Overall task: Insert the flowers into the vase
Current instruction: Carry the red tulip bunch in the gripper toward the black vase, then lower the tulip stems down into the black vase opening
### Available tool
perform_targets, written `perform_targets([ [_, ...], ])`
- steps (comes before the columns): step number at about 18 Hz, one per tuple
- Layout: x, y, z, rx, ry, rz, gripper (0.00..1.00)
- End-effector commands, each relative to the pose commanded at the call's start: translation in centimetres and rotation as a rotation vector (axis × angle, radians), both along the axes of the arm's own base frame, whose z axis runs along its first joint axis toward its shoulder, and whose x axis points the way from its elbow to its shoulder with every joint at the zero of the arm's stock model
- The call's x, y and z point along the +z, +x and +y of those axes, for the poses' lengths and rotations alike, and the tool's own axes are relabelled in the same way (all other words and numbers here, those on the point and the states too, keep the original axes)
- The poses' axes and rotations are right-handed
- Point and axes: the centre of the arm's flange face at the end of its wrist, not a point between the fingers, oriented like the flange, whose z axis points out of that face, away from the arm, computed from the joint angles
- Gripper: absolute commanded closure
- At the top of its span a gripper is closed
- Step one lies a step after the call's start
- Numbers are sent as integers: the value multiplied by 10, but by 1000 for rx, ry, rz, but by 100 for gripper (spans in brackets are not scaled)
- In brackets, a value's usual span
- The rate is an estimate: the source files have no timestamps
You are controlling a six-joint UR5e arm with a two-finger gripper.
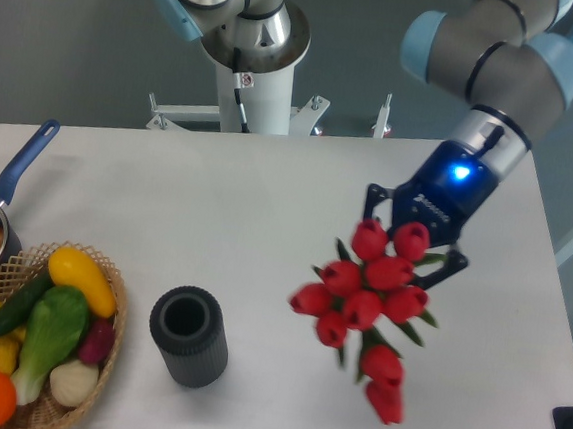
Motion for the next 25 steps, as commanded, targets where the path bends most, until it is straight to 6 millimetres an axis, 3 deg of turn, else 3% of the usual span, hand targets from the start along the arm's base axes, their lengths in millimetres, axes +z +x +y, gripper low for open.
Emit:
perform_targets([
  [6,-21,21,36,-102,113,-4,100],
  [13,-18,55,75,-192,146,5,100],
  [20,-12,72,89,-238,188,-18,100],
  [25,-24,86,100,-267,185,-47,100],
])
